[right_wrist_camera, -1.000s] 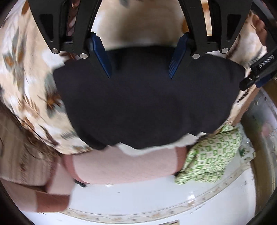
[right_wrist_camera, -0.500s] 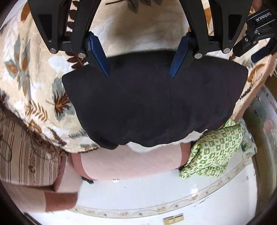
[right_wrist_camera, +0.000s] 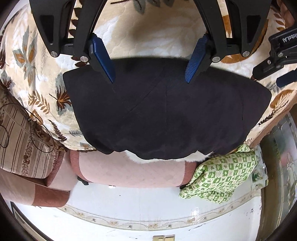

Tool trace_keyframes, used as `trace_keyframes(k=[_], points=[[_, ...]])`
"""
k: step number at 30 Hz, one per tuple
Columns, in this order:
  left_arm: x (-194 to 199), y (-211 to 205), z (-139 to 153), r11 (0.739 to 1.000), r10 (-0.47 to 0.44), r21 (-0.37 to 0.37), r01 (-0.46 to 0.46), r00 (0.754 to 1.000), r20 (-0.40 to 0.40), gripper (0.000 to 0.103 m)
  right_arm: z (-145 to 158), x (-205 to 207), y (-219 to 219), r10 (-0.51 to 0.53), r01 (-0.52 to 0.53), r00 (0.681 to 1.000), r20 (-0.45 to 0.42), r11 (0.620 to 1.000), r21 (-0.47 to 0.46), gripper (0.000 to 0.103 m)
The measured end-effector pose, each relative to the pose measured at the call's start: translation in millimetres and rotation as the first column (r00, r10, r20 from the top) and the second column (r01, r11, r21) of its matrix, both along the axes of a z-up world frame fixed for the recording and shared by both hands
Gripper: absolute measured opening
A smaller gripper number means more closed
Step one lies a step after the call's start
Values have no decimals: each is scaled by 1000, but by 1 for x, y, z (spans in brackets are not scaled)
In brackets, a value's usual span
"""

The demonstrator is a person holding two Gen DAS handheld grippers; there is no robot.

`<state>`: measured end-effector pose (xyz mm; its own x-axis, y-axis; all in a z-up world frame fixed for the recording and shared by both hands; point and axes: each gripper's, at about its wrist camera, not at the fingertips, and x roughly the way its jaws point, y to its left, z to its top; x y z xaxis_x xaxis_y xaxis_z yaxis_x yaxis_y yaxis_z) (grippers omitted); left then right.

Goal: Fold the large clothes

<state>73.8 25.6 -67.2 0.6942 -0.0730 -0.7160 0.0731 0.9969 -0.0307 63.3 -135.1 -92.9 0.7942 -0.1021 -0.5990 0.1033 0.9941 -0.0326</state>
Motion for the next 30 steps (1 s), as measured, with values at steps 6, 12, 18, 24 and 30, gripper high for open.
trace_keyframes(k=[6,12,18,24,30], points=[[-1,1,0,1000,21,19,-21,1000,14,89,-1,0,-2,-9,9,1000,-10,1000,15,81],[1,3,-2,999,41,32,-42,999,16,89,-3,1,-7,-22,24,999,-31,998,57,81],[3,5,-4,998,47,31,-48,999,9,89,-4,1,-6,-20,22,999,-37,998,51,81],[4,6,-4,998,50,27,-50,999,2,89,-5,2,-4,-12,14,999,-39,999,42,81],[4,7,-6,998,56,23,-56,998,-4,89,-6,2,-3,-12,13,999,-40,999,41,81]])
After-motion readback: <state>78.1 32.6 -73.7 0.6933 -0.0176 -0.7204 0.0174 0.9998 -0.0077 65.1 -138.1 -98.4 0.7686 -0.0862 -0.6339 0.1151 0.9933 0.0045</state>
